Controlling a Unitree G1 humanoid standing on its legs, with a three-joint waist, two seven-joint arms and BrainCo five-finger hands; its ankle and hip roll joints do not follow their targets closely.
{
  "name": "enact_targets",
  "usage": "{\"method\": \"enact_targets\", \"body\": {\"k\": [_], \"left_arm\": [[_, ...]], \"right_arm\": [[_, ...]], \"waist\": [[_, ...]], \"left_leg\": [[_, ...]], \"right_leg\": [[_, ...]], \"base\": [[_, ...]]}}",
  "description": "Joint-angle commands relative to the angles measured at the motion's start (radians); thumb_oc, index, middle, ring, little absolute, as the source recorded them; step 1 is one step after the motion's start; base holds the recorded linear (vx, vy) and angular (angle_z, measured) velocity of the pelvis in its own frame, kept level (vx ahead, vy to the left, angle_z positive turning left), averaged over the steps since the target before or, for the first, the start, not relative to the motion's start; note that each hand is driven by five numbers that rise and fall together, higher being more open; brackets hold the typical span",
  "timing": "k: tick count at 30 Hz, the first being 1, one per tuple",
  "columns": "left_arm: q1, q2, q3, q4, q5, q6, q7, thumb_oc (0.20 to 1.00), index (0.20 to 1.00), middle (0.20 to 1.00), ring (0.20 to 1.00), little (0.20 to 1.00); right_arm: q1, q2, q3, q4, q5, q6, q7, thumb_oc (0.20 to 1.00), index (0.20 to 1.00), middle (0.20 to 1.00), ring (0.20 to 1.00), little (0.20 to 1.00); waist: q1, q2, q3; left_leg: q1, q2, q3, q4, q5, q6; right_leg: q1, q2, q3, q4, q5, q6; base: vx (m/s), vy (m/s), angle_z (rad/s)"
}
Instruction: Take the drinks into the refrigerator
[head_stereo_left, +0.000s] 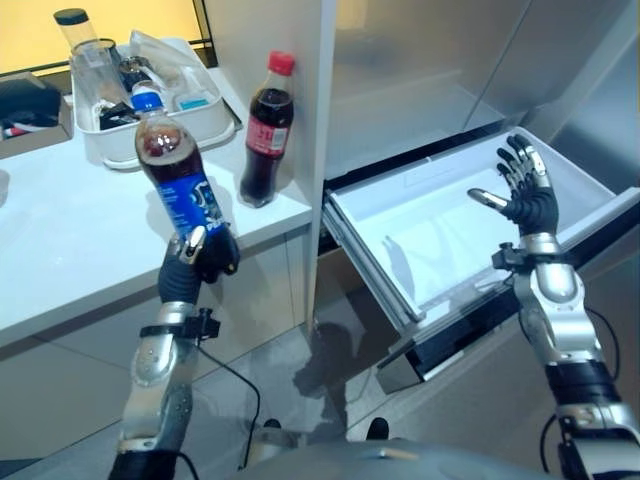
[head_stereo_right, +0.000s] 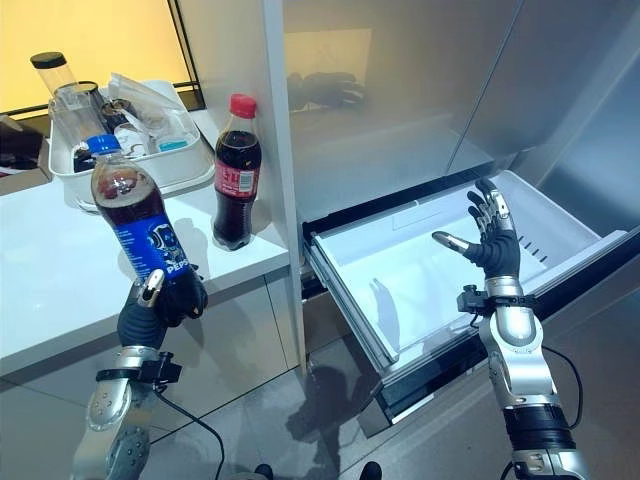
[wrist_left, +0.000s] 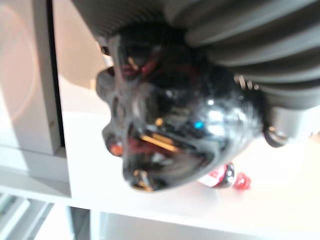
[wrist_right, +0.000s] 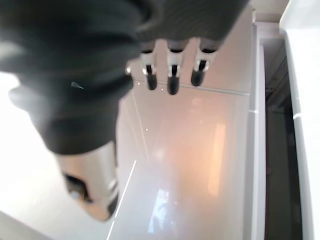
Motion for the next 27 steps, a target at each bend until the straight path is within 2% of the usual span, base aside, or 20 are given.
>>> {"method": "enact_targets", "body": {"k": [1,2,4,5,6,7,8,9,11,12,13,15,23,25,27], "left_arm": [[-0.087,0.069,0.034,-0.155,0.02,-0.14,-0.056,0.2,0.2,0.2,0.2,0.2],[-0.088,0.069,0.034,-0.155,0.02,-0.14,-0.056,0.2,0.2,0.2,0.2,0.2],[-0.1,0.098,-0.017,-0.157,0.022,-0.138,-0.088,0.2,0.2,0.2,0.2,0.2],[-0.1,0.098,-0.017,-0.156,0.022,-0.139,-0.088,0.2,0.2,0.2,0.2,0.2],[-0.111,0.115,-0.065,-0.149,0.023,-0.13,-0.11,0.2,0.2,0.2,0.2,0.2],[-0.112,0.114,-0.066,-0.148,0.022,-0.132,-0.111,0.2,0.2,0.2,0.2,0.2],[-0.119,0.143,-0.107,-0.15,0.022,-0.126,-0.137,0.2,0.2,0.2,0.2,0.2],[-0.12,0.142,-0.107,-0.149,0.021,-0.127,-0.138,0.2,0.2,0.2,0.2,0.2],[-0.15,0.184,-0.19,-0.154,-0.017,-0.118,-0.199,0.2,0.2,0.2,0.2,0.2],[-0.152,0.183,-0.19,-0.151,-0.018,-0.119,-0.201,0.2,0.2,0.2,0.2,0.2],[-0.191,0.219,-0.253,-0.146,-0.006,-0.113,-0.23,0.2,0.2,0.2,0.2,0.2],[-0.211,0.231,-0.283,-0.13,0.006,-0.115,-0.234,0.2,0.2,0.2,0.2,0.2],[-0.273,0.196,-0.383,-0.017,0.089,-0.131,-0.205,0.2,0.2,0.2,0.2,0.2],[-0.289,0.185,-0.406,0.015,0.111,-0.134,-0.196,0.2,0.2,0.2,0.2,0.2],[-0.316,0.16,-0.437,0.063,0.138,-0.131,-0.183,0.2,0.2,0.2,0.2,0.2]], "right_arm": [[-0.094,-0.057,0.008,-0.002,0.083,-0.053,0.049,1.0,1.0,1.0,1.0,1.0],[-0.095,-0.058,0.008,0.0,0.085,-0.054,0.051,1.0,1.0,1.0,1.0,1.0],[-0.103,-0.087,0.063,-0.004,0.194,-0.042,0.138,1.0,1.0,1.0,1.0,1.0],[-0.104,-0.089,0.063,-0.001,0.198,-0.043,0.141,1.0,1.0,1.0,1.0,1.0],[-0.115,-0.131,0.122,-0.023,0.258,-0.022,0.209,1.0,1.0,1.0,1.0,1.0],[-0.116,-0.133,0.122,-0.021,0.261,-0.023,0.211,1.0,1.0,1.0,1.0,1.0],[-0.131,-0.173,0.171,-0.025,0.297,-0.011,0.259,1.0,1.0,1.0,1.0,1.0],[-0.132,-0.175,0.172,-0.023,0.298,-0.012,0.261,1.0,1.0,1.0,1.0,1.0],[-0.177,-0.193,0.258,-0.008,0.377,0.0,0.327,1.0,1.0,1.0,1.0,1.0],[-0.18,-0.194,0.259,-0.005,0.379,-0.002,0.329,1.0,1.0,1.0,1.0,1.0],[-0.223,-0.187,0.328,0.01,0.413,0.018,0.372,1.0,1.0,1.0,1.0,1.0],[-0.253,-0.184,0.374,0.018,0.429,0.028,0.39,1.0,1.0,1.0,1.0,1.0],[-0.332,-0.116,0.516,0.067,0.439,0.066,0.425,1.0,1.0,1.0,1.0,1.0],[-0.352,-0.087,0.56,0.085,0.436,0.08,0.437,1.0,1.0,1.0,1.0,1.0],[-0.381,-0.021,0.606,0.116,0.448,0.095,0.452,1.0,1.0,1.0,1.0,1.0]], "waist": [[0.018,0.011,-0.031],[0.018,0.011,-0.031],[0.013,0.008,-0.031],[0.013,0.008,-0.031],[0.009,0.005,-0.032],[0.009,0.006,-0.032],[0.007,0.005,-0.033],[0.007,0.006,-0.033],[0.004,0.007,-0.036],[0.004,0.008,-0.035],[0.002,0.009,-0.04],[0.0,0.01,-0.042],[-0.003,0.015,-0.045],[-0.003,0.017,-0.045],[0.0,0.02,-0.045]], "left_leg": [[0.018,-0.076,-0.028,0.001,-0.084,0.09],[0.018,-0.076,-0.028,0.001,-0.084,0.09],[0.018,-0.074,-0.024,0.001,-0.083,0.087],[0.019,-0.074,-0.024,0.001,-0.083,0.087],[0.019,-0.074,-0.022,0.001,-0.081,0.085],[0.019,-0.073,-0.022,0.001,-0.082,0.084],[0.02,-0.072,-0.019,0.001,-0.081,0.082],[0.02,-0.072,-0.019,0.001,-0.082,0.082],[0.023,-0.071,-0.015,0.001,-0.081,0.081],[0.023,-0.071,-0.015,0.001,-0.081,0.081],[0.025,-0.071,-0.011,0.001,-0.081,0.079],[0.026,-0.069,-0.008,0.001,-0.082,0.078],[0.03,-0.067,-0.004,0.001,-0.082,0.076],[0.031,-0.067,-0.003,0.001,-0.082,0.077],[0.033,-0.066,-0.003,0.001,-0.081,0.077]], "right_leg": [[-0.005,0.013,-0.017,0.142,-0.081,0.01],[-0.005,0.013,-0.017,0.142,-0.081,0.01],[-0.005,0.014,-0.016,0.141,-0.08,0.01],[-0.005,0.014,-0.015,0.141,-0.08,0.01],[-0.005,0.014,-0.014,0.141,-0.078,0.01],[-0.005,0.015,-0.014,0.14,-0.078,0.01],[-0.004,0.015,-0.014,0.139,-0.077,0.01],[-0.005,0.015,-0.014,0.139,-0.077,0.01],[-0.004,0.016,-0.012,0.139,-0.077,0.011],[-0.004,0.016,-0.011,0.14,-0.077,0.011],[-0.003,0.018,-0.009,0.139,-0.077,0.012],[-0.003,0.019,-0.007,0.139,-0.077,0.012],[-0.004,0.019,-0.003,0.143,-0.078,0.012],[-0.004,0.019,-0.002,0.145,-0.079,0.012],[-0.003,0.019,-0.002,0.146,-0.079,0.011]], "base": [[0.0,0.0,0.0],[0.0,0.0,0.0],[0.0,0.0,0.0],[0.0,0.0,0.0],[0.0,0.0,0.0],[0.0,0.0,0.0],[0.0,0.0,0.0],[0.0,0.0,0.0],[0.0,0.0,0.0],[0.0,-0.004,-0.03],[0.01,-0.004,-0.04],[0.01,-0.007,-0.05],[0.0,-0.005,-0.04],[0.0,0.0,0.0],[0.0,0.0,0.0]]}}
